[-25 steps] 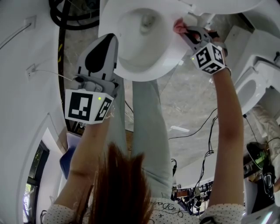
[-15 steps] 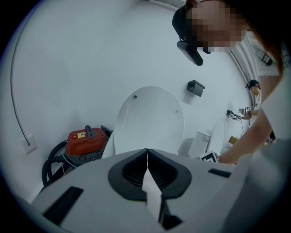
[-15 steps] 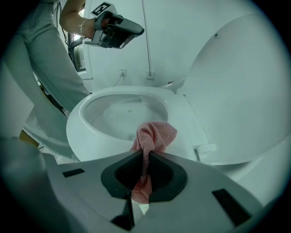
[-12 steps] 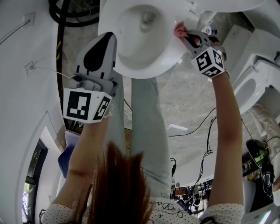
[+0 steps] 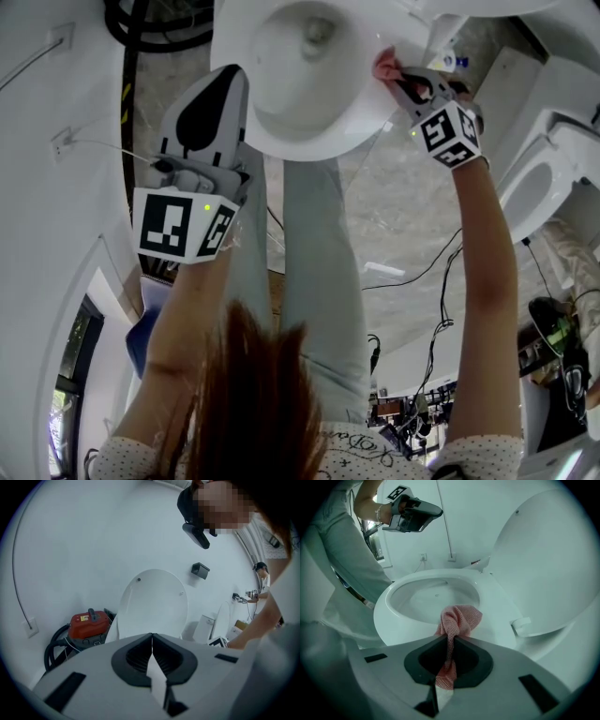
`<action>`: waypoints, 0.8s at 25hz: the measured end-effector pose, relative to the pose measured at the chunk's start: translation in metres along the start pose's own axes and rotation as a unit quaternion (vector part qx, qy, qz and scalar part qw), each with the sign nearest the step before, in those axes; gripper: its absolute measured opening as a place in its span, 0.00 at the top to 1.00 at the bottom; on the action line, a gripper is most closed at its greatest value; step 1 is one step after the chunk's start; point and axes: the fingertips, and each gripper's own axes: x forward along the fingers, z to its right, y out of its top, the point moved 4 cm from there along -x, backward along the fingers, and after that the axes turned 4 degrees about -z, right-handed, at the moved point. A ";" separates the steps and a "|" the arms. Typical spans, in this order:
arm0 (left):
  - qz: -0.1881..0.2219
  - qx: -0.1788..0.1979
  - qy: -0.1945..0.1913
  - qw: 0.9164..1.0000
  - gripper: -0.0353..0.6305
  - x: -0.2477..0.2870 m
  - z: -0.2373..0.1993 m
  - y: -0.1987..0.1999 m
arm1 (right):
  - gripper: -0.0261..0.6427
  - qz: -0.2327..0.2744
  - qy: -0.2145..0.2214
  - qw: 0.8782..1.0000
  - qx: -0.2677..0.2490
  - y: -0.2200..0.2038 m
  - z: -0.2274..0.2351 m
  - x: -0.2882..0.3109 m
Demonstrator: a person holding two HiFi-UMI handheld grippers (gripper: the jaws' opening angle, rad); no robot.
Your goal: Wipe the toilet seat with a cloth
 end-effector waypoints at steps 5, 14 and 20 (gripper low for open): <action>0.002 -0.002 0.003 1.000 0.94 -0.006 -0.001 -0.001 | 0.92 -0.016 0.007 1.000 0.015 0.001 -0.008 0.001; 0.011 -0.006 0.011 1.000 0.94 -0.016 -0.006 -0.001 | 0.91 -0.036 0.026 0.998 0.040 0.004 -0.031 0.001; 0.013 -0.006 0.015 1.000 0.94 -0.021 -0.009 -0.002 | 0.91 -0.050 0.027 0.997 0.050 0.004 -0.038 0.003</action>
